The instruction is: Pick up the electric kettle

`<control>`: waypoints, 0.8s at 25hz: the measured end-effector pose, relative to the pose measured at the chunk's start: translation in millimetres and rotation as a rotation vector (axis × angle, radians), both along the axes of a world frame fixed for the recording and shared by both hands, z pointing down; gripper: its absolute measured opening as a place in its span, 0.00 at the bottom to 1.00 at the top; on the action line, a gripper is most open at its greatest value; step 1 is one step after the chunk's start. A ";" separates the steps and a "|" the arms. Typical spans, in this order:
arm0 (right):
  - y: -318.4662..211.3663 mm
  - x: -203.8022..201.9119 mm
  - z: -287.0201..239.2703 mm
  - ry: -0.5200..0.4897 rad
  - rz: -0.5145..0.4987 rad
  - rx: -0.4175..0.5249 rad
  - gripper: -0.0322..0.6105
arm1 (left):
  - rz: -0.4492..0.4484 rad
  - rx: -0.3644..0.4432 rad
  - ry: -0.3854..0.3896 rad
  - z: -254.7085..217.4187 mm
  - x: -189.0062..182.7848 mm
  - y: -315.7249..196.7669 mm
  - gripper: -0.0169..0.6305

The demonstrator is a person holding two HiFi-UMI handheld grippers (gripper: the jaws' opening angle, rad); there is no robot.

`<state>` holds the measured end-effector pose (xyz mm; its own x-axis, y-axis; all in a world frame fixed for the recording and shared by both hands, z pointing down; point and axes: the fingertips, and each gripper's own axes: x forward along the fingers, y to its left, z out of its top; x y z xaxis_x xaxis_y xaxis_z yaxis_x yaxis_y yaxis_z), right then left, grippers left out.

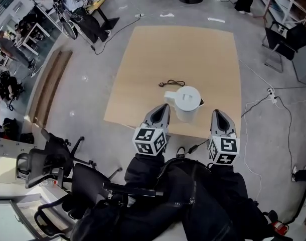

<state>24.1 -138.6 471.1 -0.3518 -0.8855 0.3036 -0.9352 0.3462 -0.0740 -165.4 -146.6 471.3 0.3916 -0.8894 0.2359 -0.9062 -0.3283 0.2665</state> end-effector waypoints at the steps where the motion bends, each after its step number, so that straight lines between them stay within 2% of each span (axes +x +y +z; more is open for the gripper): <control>1: -3.3 -1.9 0.8 0.003 0.000 -0.001 0.05 | -0.002 0.002 0.000 0.4 -2.4 -4.3 0.01; 10: -22.1 -4.3 3.2 0.025 -0.016 -0.016 0.05 | -0.023 -0.014 0.018 7.6 -7.0 -22.7 0.01; 16: -37.6 5.2 0.4 0.020 -0.042 -0.013 0.05 | -0.054 -0.005 -0.010 5.0 -2.3 -31.8 0.01; 20: -47.8 10.2 -6.3 0.017 -0.058 0.005 0.05 | -0.104 -0.008 -0.020 6.4 -14.7 -39.9 0.01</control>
